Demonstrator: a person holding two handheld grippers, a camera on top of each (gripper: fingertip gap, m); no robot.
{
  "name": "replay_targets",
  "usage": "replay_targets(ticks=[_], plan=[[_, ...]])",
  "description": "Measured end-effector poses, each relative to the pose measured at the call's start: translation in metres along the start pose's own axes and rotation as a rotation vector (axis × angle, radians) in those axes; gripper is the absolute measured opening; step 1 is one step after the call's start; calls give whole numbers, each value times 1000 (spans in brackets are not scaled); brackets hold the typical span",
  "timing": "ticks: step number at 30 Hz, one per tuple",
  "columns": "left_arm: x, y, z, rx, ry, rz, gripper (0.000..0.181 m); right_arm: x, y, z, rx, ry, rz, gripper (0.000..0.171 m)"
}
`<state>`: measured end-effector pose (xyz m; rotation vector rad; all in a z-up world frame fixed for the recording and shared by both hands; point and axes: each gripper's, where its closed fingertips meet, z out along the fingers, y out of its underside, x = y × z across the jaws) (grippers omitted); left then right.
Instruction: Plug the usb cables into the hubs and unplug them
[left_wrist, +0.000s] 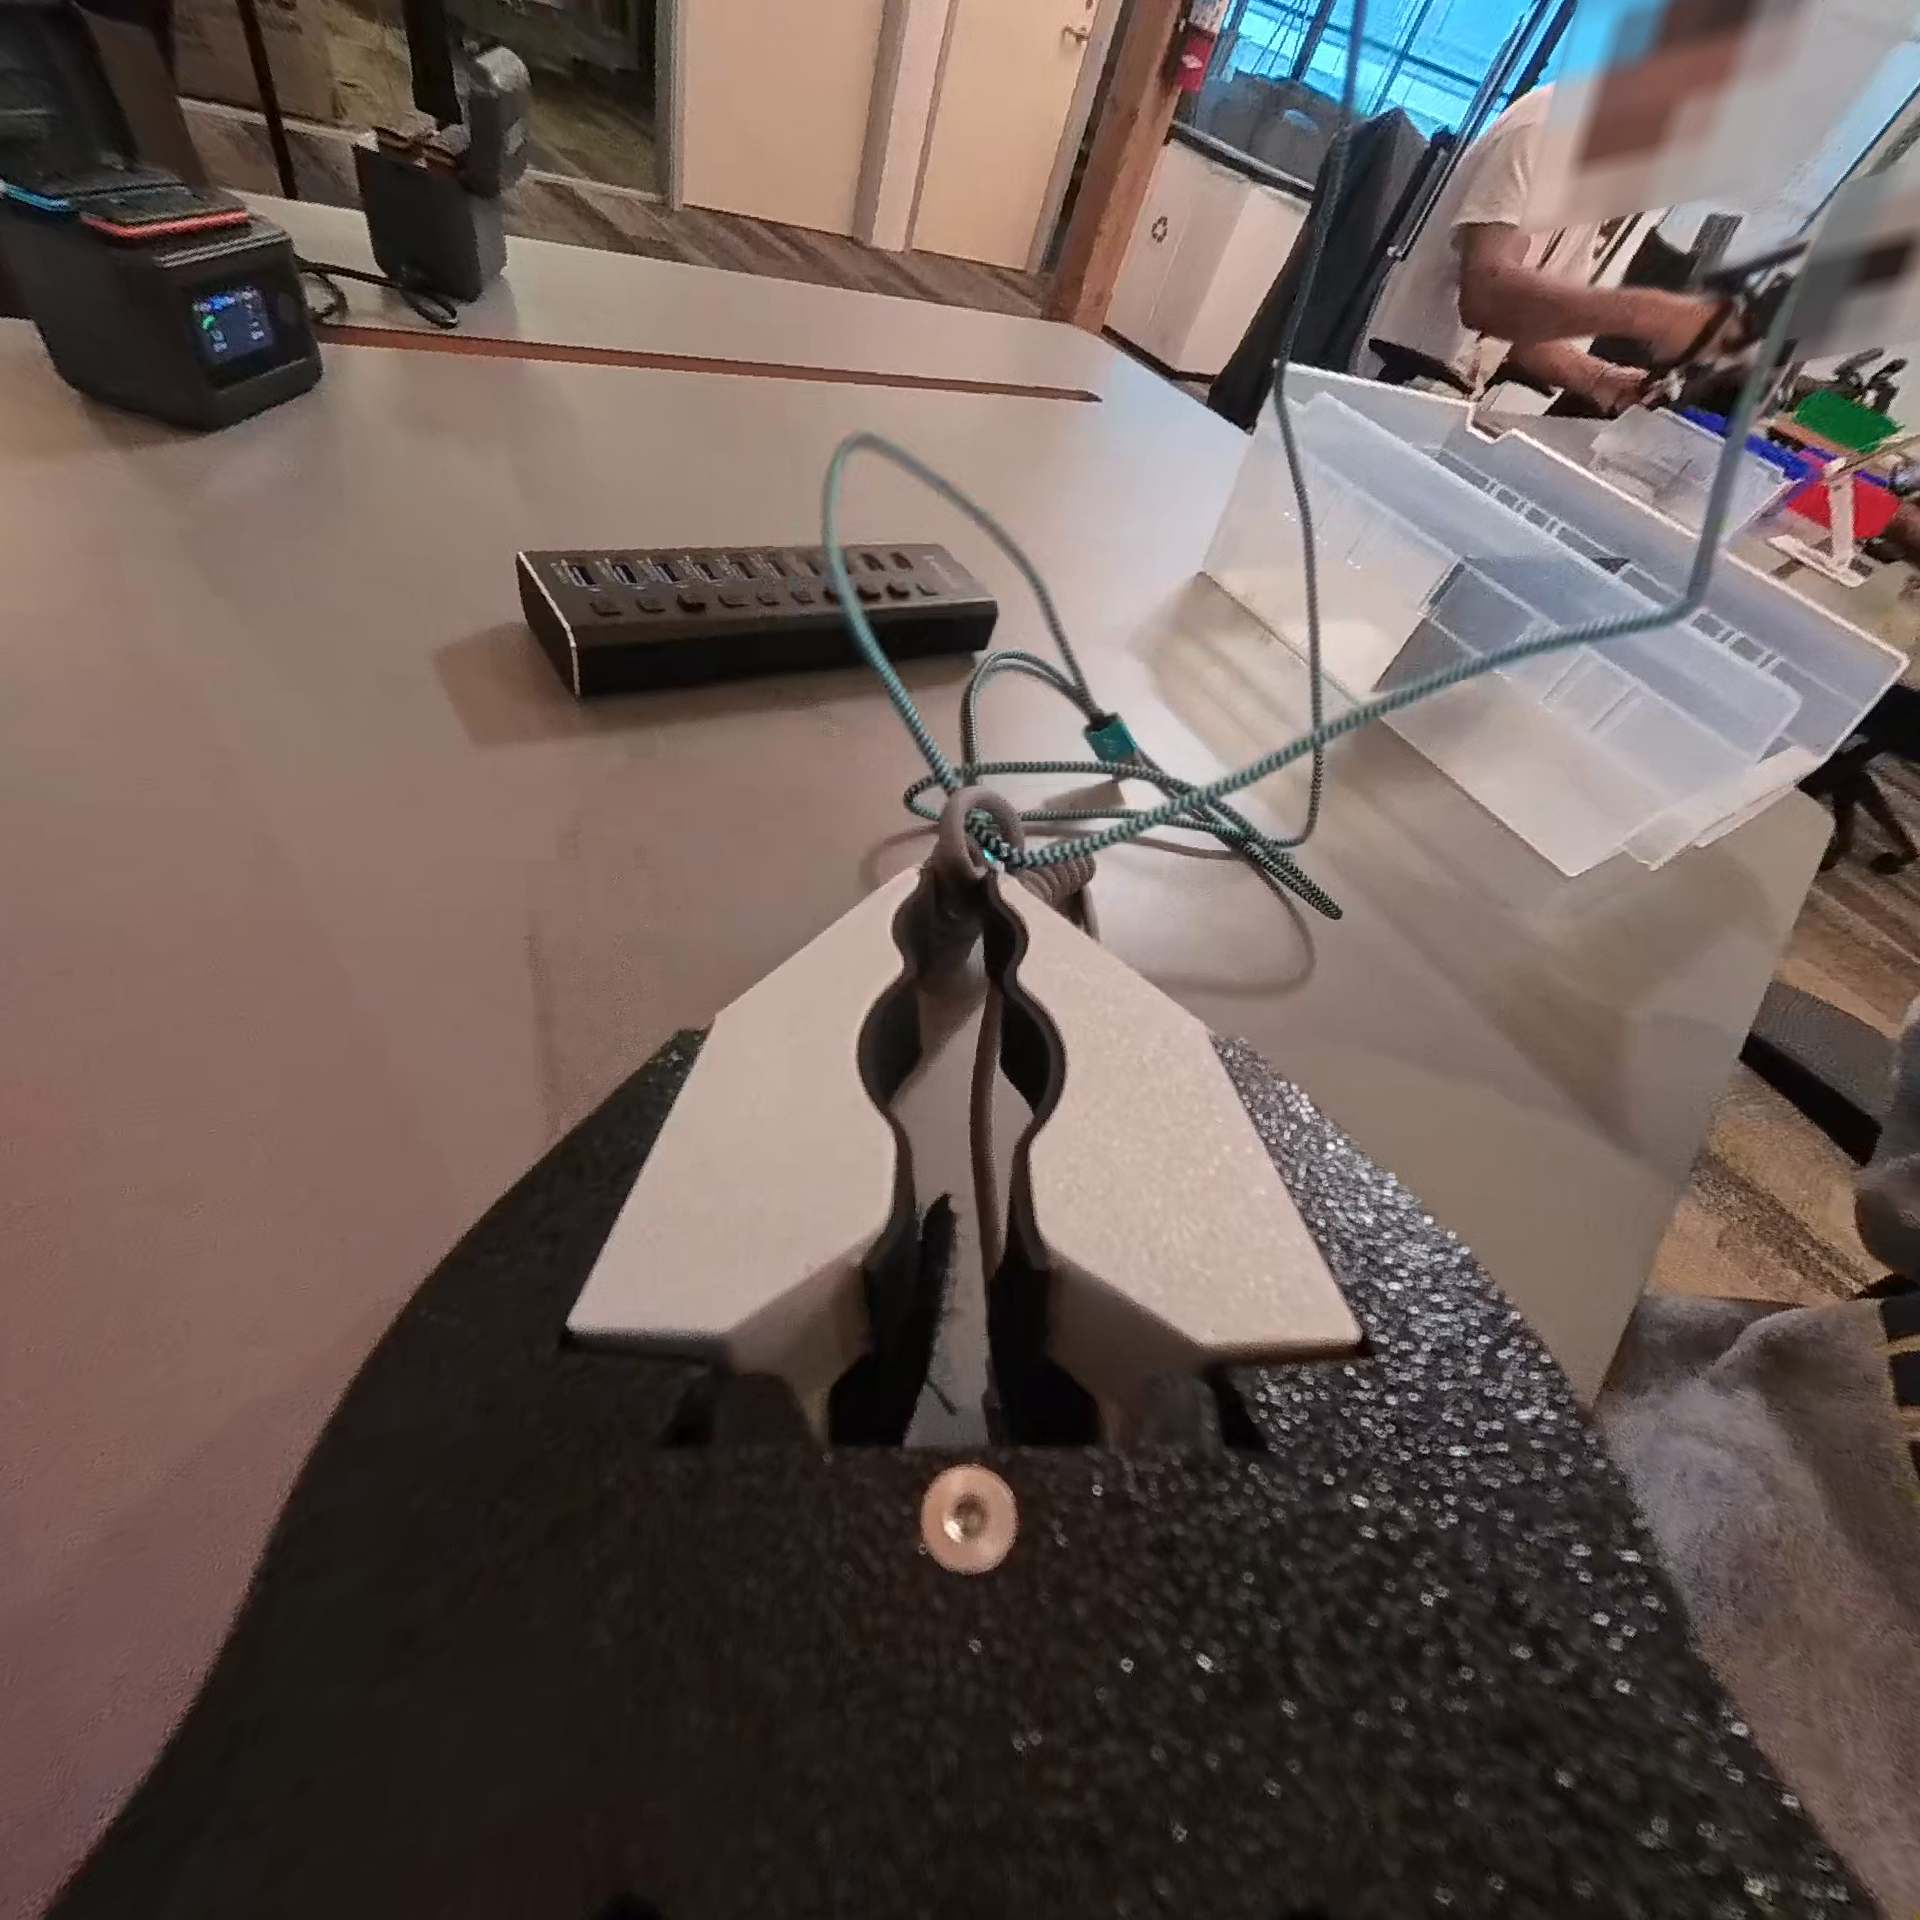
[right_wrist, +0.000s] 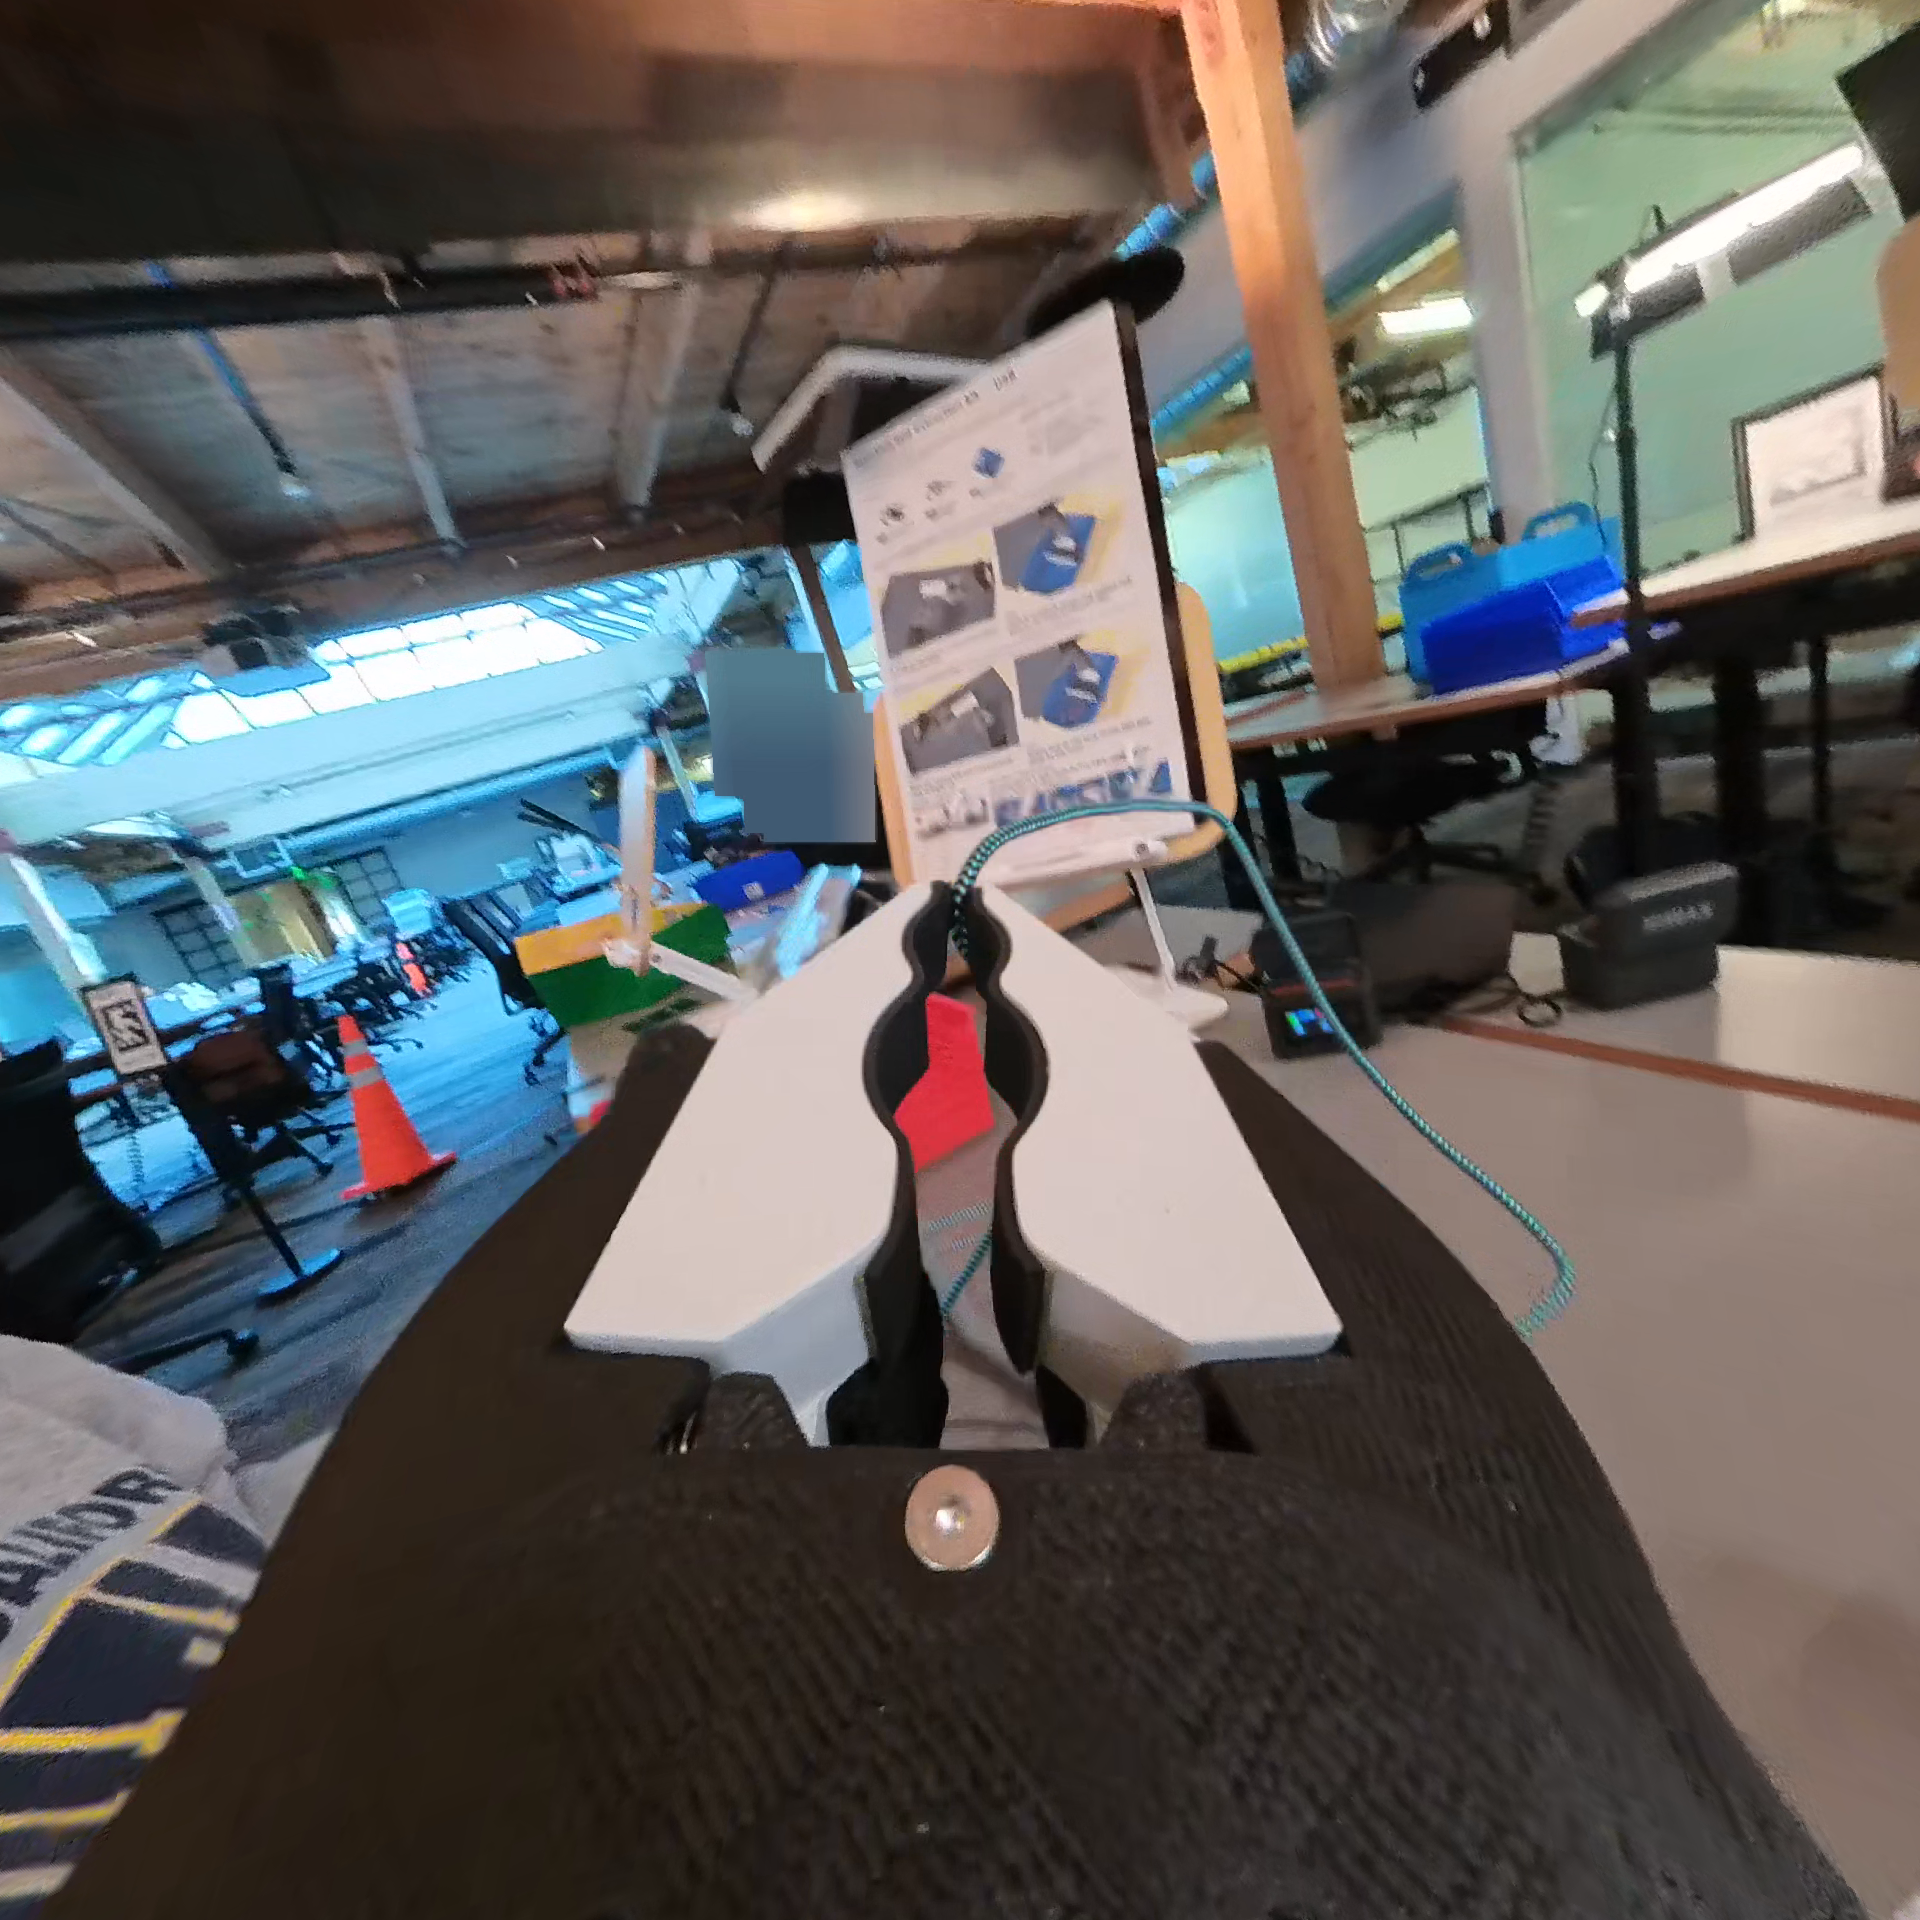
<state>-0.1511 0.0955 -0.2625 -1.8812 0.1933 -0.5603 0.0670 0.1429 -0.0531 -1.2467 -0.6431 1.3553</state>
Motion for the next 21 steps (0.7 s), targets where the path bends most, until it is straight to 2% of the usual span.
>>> replay_targets(ticks=[7,8,10,13,15,16,19,21], plan=[[0,-9,-5,39,-1,33,6,30,43,-7,-292,220,-86,2],[1,-10,-6,46,5,49,6,35,45,-11,-331,274,-126,6],[3,-12,-6,54,6,61,6,43,41,-18,-379,398,-238,25],[7,-14,-7,59,16,63,6,34,23,-16,-365,494,-437,36],[9,-15,-7,61,26,62,6,5,27,2,-345,414,-522,31],[11,-16,-6,61,33,62,6,-16,42,15,-368,310,-526,28],[16,-17,-6,62,55,60,6,-61,123,49,-556,59,-495,31],[20,-18,-6,66,74,54,6,-59,176,60,-685,34,-545,31]])
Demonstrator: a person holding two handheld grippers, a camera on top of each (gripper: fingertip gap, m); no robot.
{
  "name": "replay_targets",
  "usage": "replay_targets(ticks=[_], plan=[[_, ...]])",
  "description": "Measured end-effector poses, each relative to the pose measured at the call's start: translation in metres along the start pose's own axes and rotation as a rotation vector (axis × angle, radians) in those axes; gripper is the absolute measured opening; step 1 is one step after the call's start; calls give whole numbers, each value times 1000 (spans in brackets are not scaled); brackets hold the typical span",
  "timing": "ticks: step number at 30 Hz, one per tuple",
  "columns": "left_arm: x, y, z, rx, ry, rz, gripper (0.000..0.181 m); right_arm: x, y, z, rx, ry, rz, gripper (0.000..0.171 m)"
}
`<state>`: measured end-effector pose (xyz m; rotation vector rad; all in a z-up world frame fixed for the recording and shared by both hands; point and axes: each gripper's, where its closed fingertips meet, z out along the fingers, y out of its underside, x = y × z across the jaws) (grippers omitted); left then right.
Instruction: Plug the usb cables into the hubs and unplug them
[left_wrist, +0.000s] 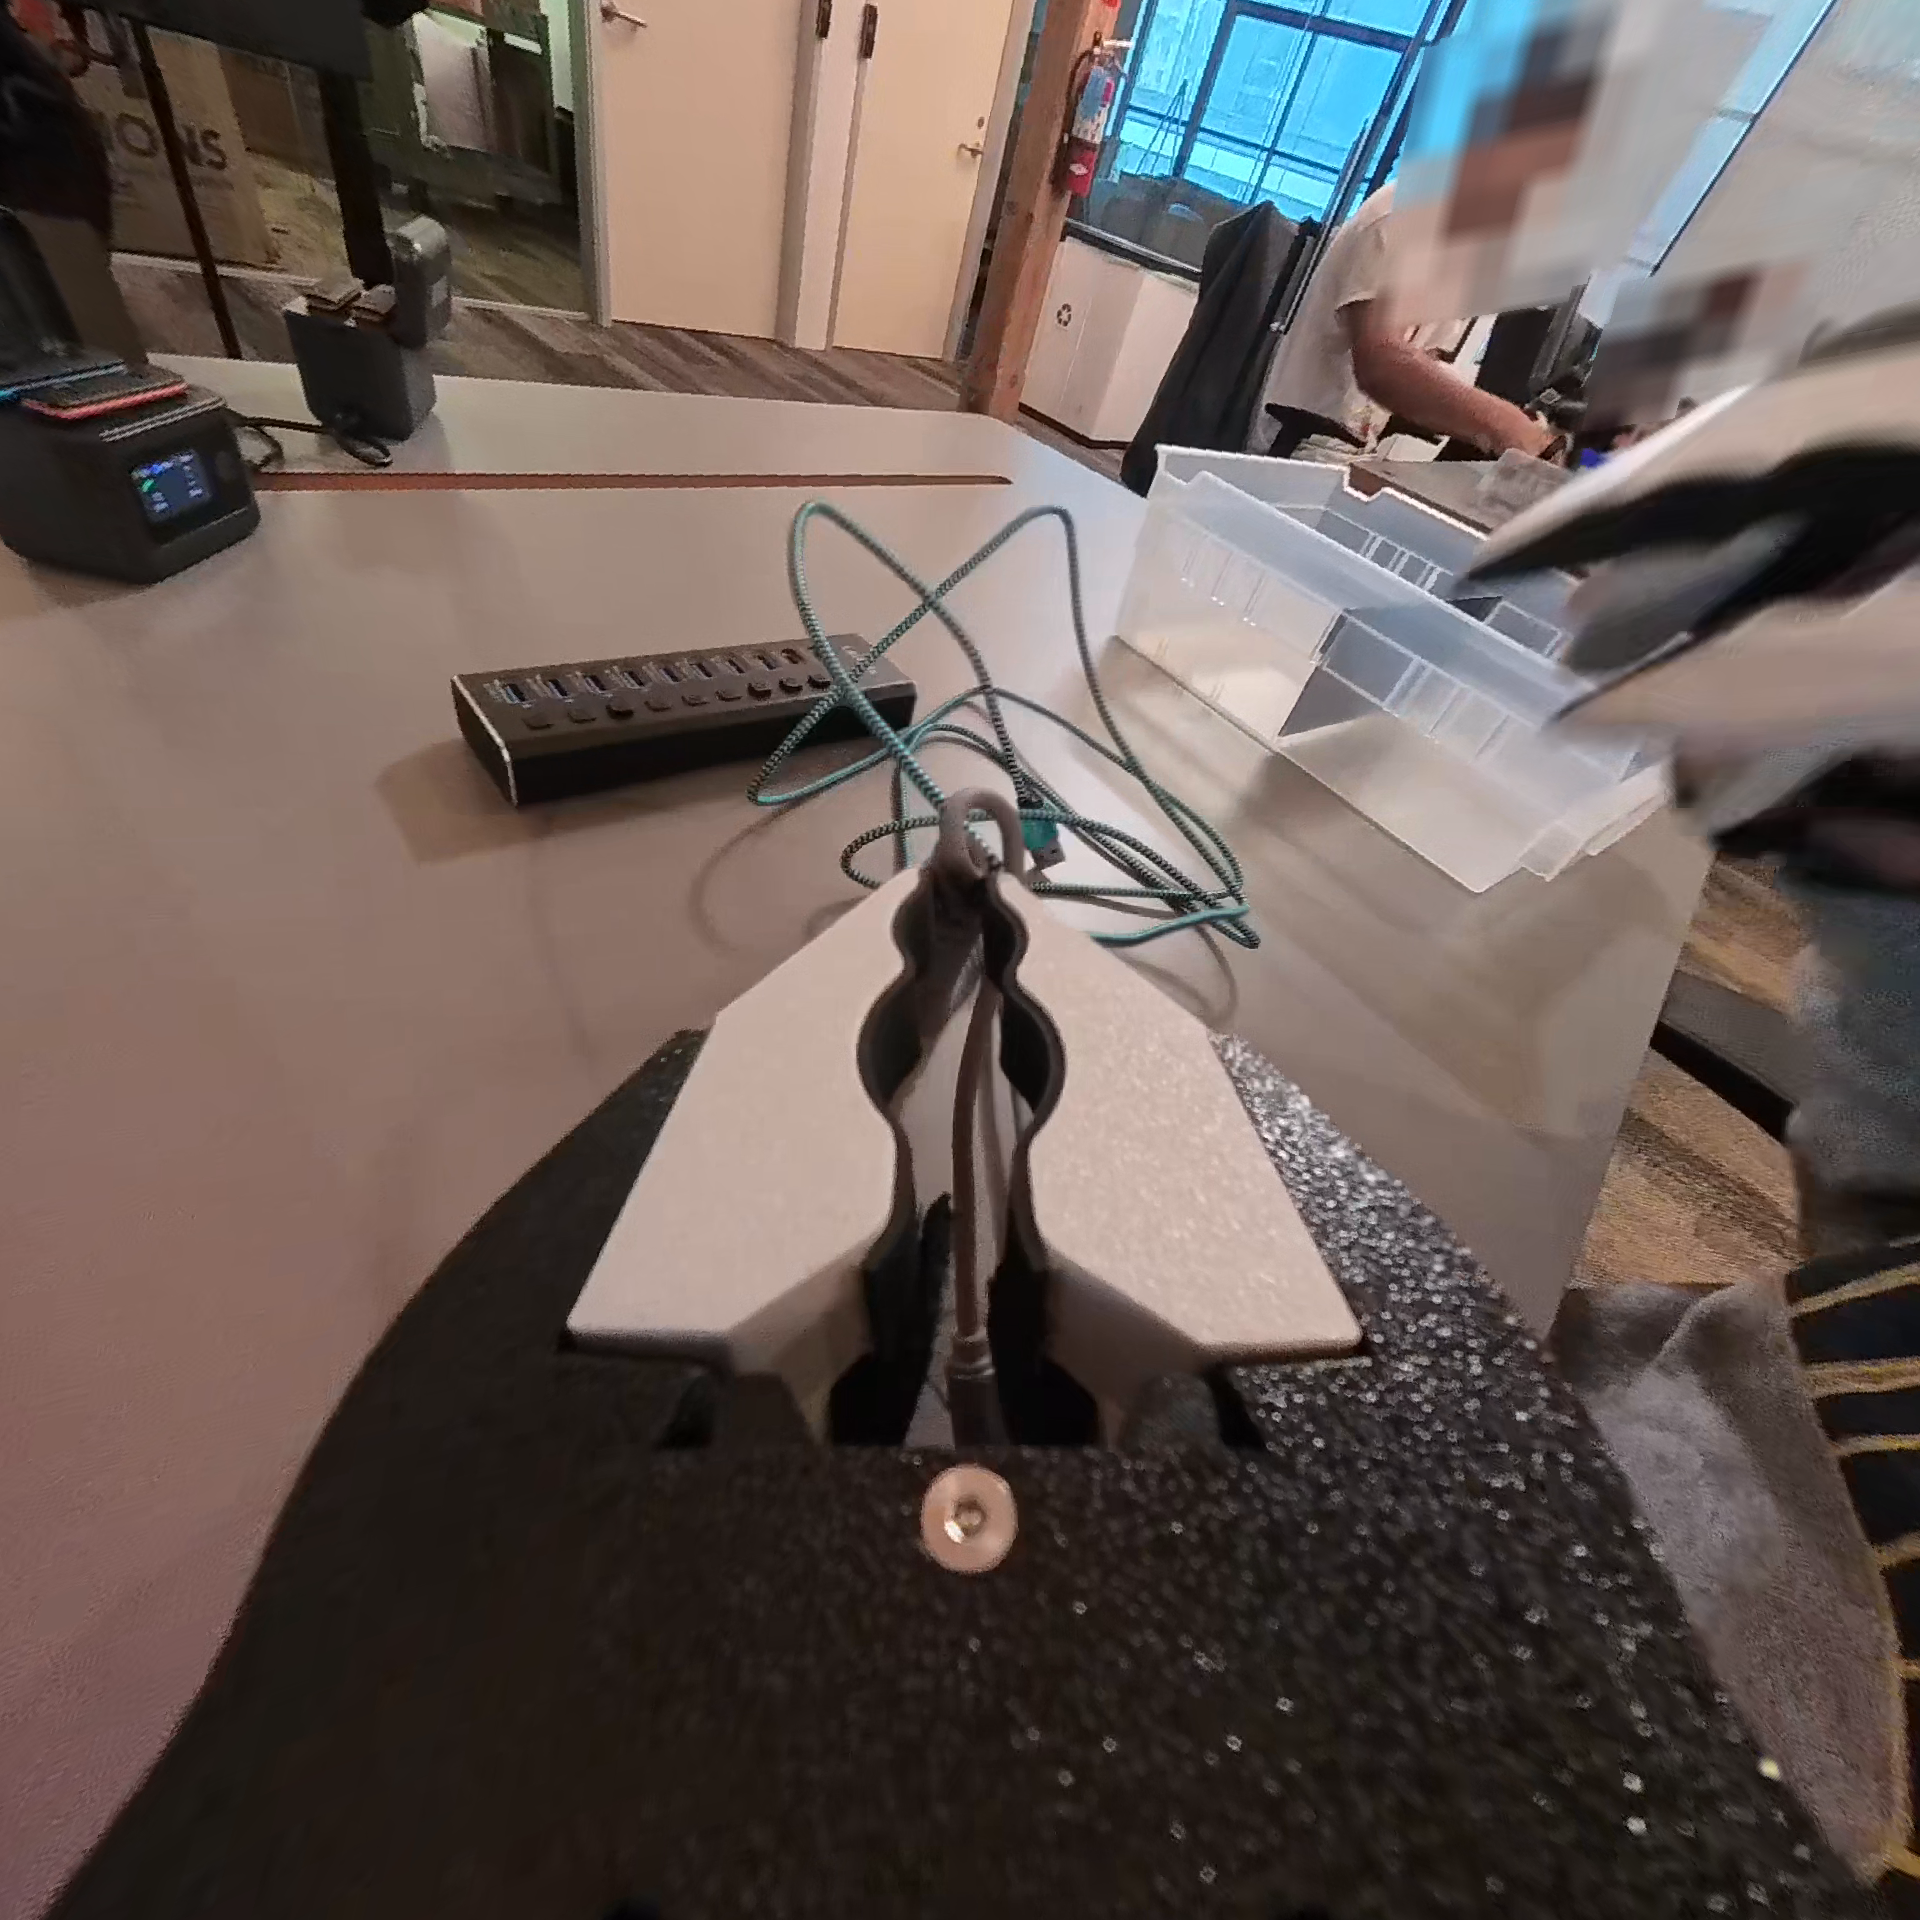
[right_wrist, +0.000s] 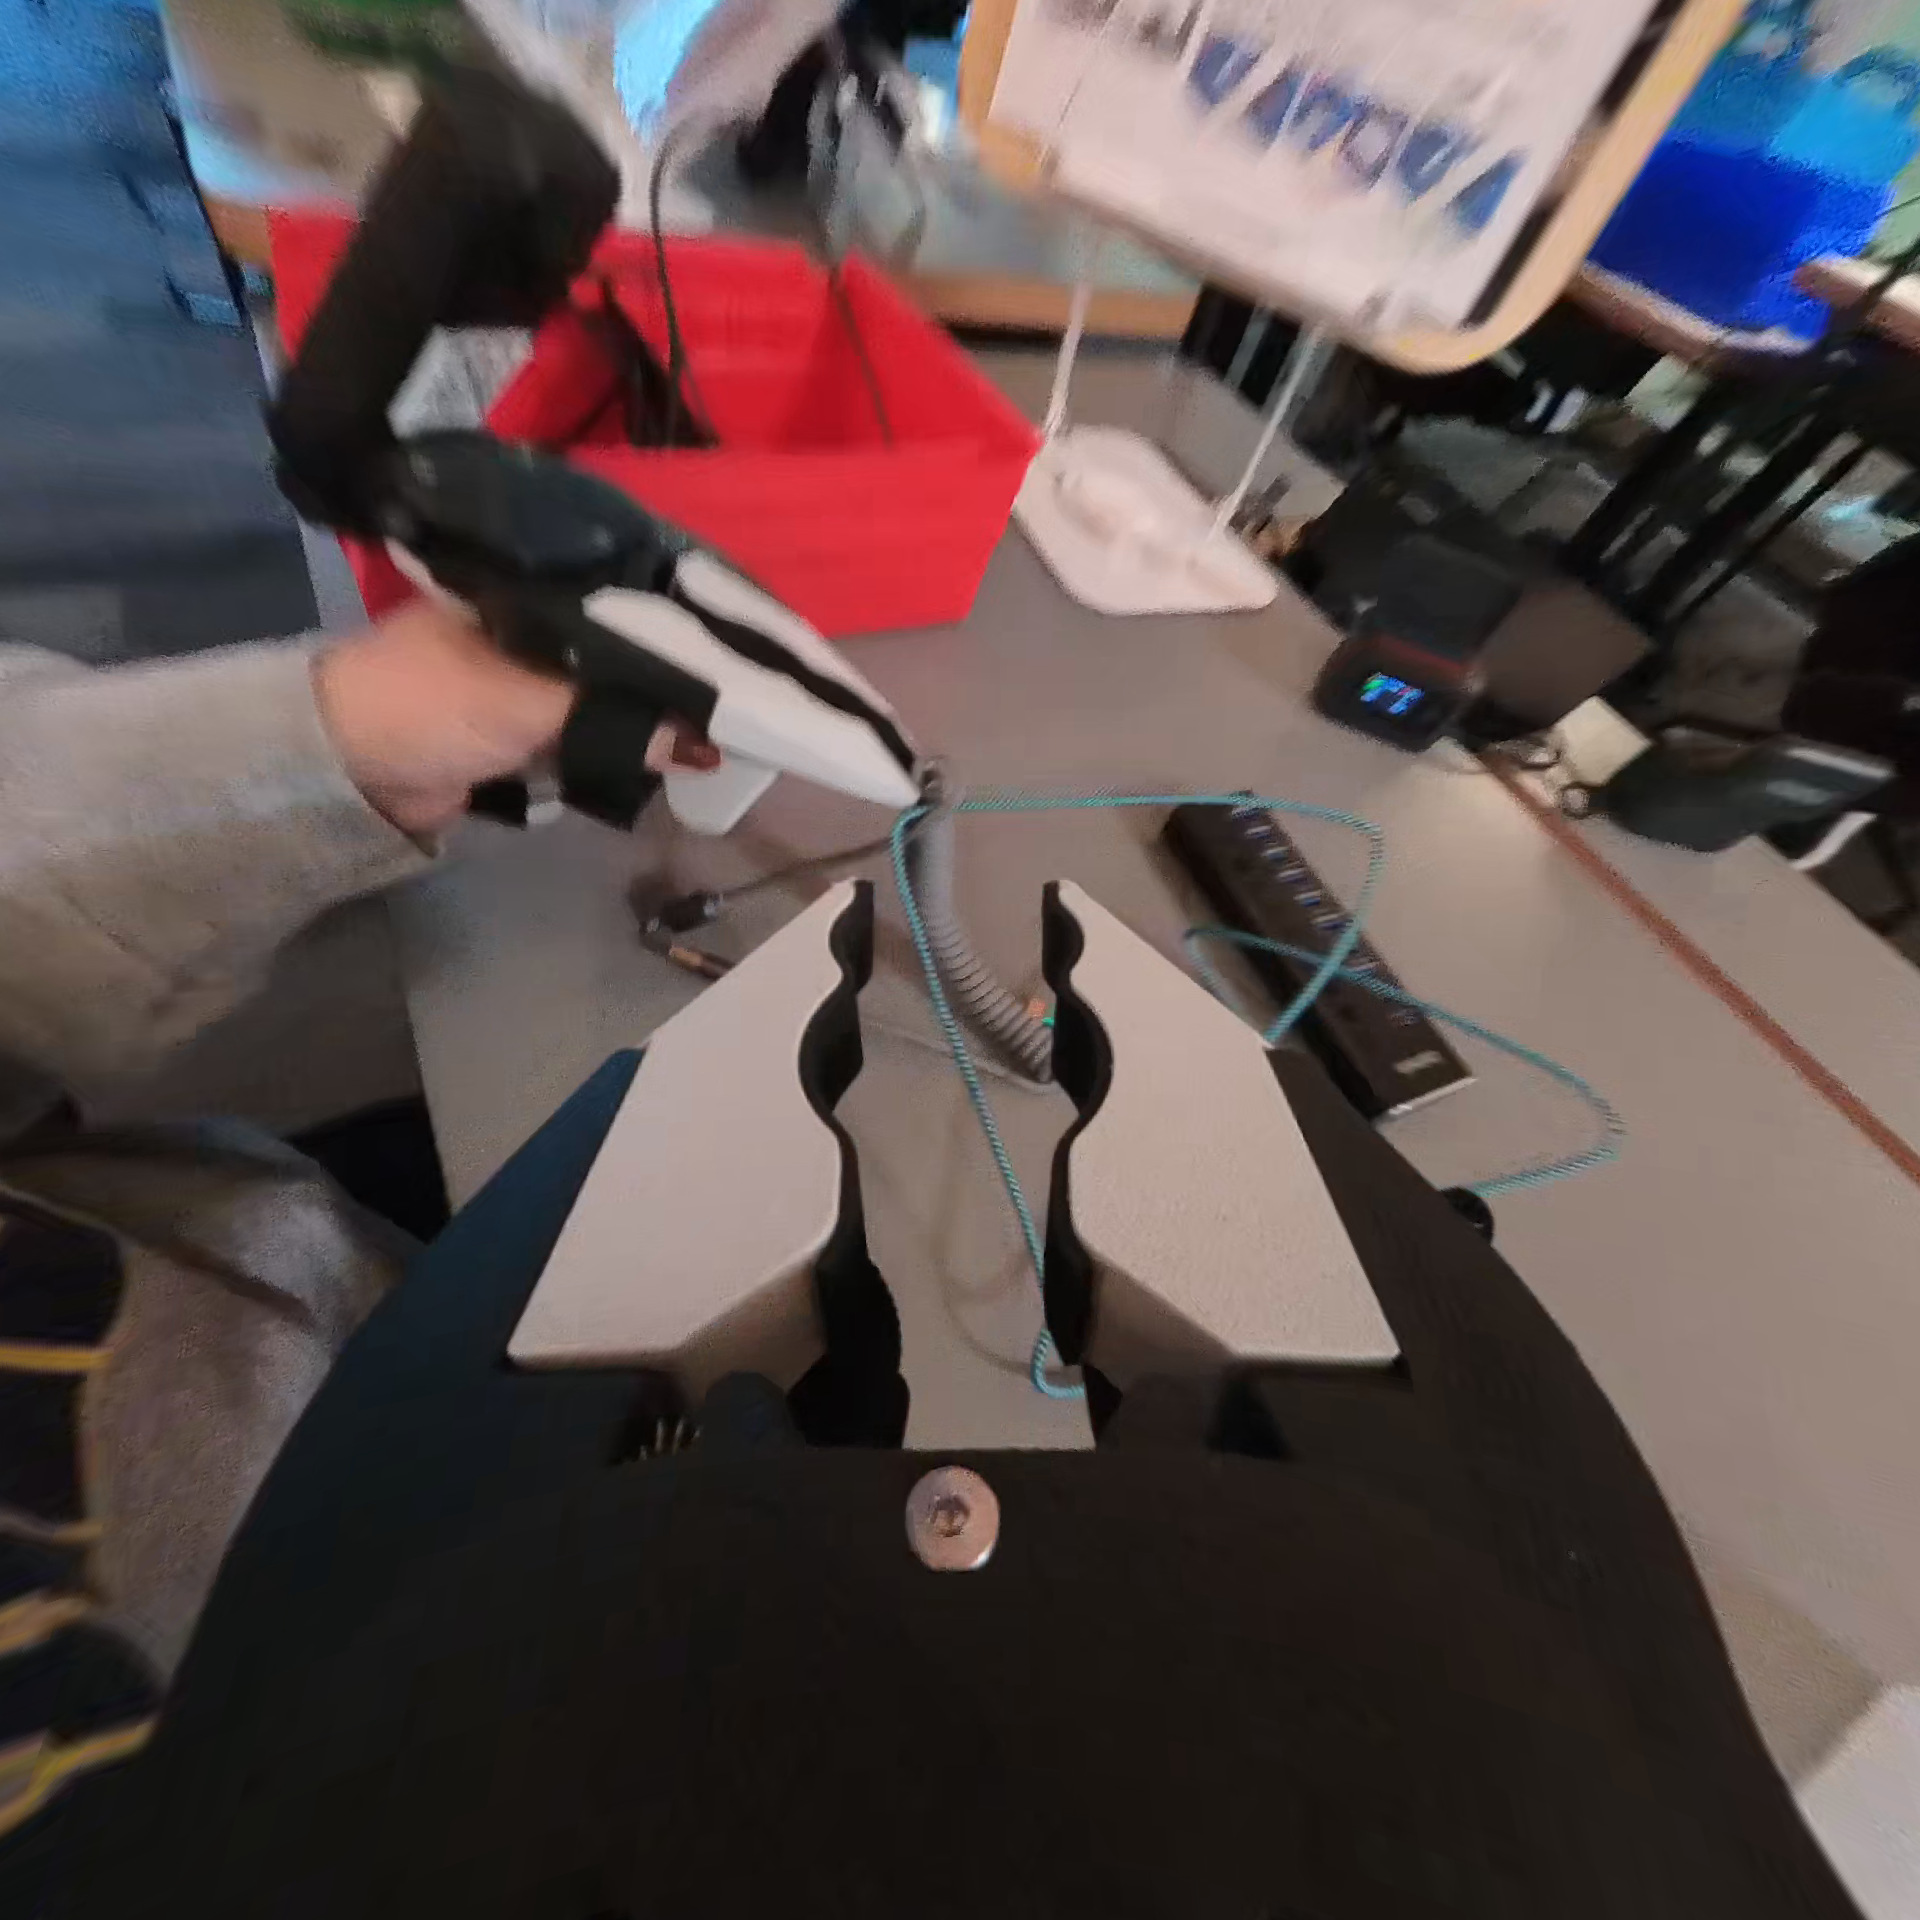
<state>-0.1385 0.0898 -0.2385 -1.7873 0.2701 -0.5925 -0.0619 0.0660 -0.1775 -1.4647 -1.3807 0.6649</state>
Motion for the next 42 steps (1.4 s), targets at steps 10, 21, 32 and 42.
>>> replay_targets(ticks=[10,21,32,42], plan=[[15,-7,-1,31,99,-44,6,-20,47,83,-113,-6,-73,5],[-26,6,-8,-13,-91,-84,5,-24,-48,-39,470,-551,264,0],[-60,25,-16,-85,-229,-76,1,41,-88,-157,904,-398,269,0],[-68,29,-16,-141,-309,-12,1,94,-57,-153,651,-54,280,0]])
